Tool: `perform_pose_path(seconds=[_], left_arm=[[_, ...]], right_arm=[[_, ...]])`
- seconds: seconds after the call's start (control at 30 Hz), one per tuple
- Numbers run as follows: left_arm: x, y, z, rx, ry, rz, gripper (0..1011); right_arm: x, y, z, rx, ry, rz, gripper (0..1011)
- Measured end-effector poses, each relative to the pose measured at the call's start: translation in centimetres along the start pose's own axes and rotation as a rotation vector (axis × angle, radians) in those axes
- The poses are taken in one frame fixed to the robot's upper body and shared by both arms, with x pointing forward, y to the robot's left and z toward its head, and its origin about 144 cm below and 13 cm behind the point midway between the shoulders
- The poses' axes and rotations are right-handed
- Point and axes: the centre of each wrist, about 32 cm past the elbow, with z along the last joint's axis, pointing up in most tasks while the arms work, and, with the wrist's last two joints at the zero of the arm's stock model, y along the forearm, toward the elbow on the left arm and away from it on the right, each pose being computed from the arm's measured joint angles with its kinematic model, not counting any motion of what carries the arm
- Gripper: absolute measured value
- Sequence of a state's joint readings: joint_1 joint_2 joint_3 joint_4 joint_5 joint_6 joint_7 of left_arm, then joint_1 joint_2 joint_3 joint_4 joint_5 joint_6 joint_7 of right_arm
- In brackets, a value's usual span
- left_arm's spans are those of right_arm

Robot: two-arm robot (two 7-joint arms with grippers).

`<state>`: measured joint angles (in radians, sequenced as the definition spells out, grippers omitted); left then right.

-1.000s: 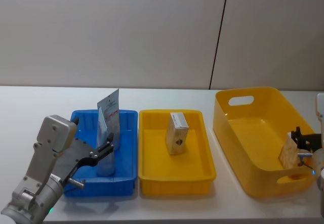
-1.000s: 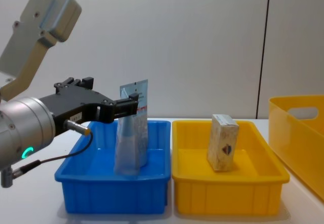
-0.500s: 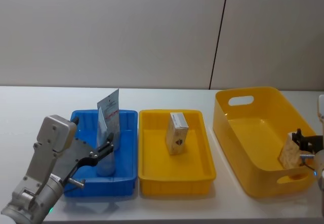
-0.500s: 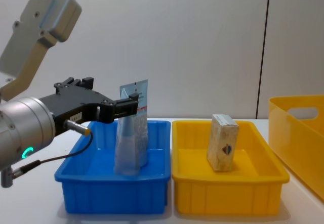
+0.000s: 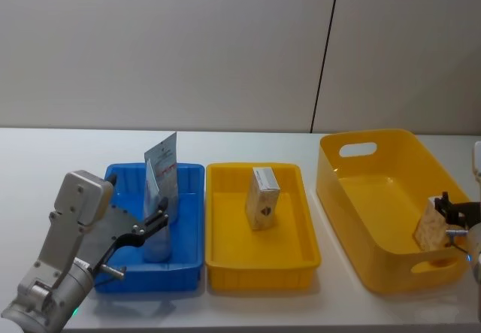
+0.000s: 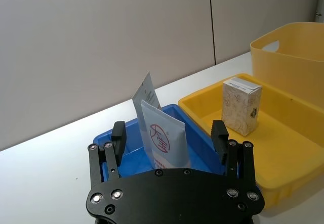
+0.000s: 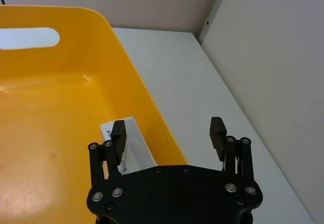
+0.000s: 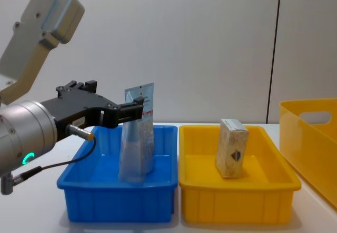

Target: Bimanual collaborative sorting of washing and personal care products

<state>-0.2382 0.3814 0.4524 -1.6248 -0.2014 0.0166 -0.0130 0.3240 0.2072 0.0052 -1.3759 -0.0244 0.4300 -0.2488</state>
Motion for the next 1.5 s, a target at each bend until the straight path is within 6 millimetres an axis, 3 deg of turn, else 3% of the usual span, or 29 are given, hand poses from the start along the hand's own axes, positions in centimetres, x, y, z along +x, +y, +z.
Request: perform_pose_path(seconds=[0.4,0.97,1.5], left_arm=[[0.7,-1.1,-0.5,0.058,0.044,-0.039,1001],[1.2,-4.5,-2.9,0.106,0.105,-0.074,1001],[1.7,-6.0,-3.1,0.102,0.075,-0.060,1001]], right_arm=[[0.0,0.0,0.0,-0.001,0.000,-0.001,1004],[0.0,0.0,0.0,-0.001,0.000,0.000,1004],[0.0,0.0,0.0,-0.001,0.000,0.000,1004]])
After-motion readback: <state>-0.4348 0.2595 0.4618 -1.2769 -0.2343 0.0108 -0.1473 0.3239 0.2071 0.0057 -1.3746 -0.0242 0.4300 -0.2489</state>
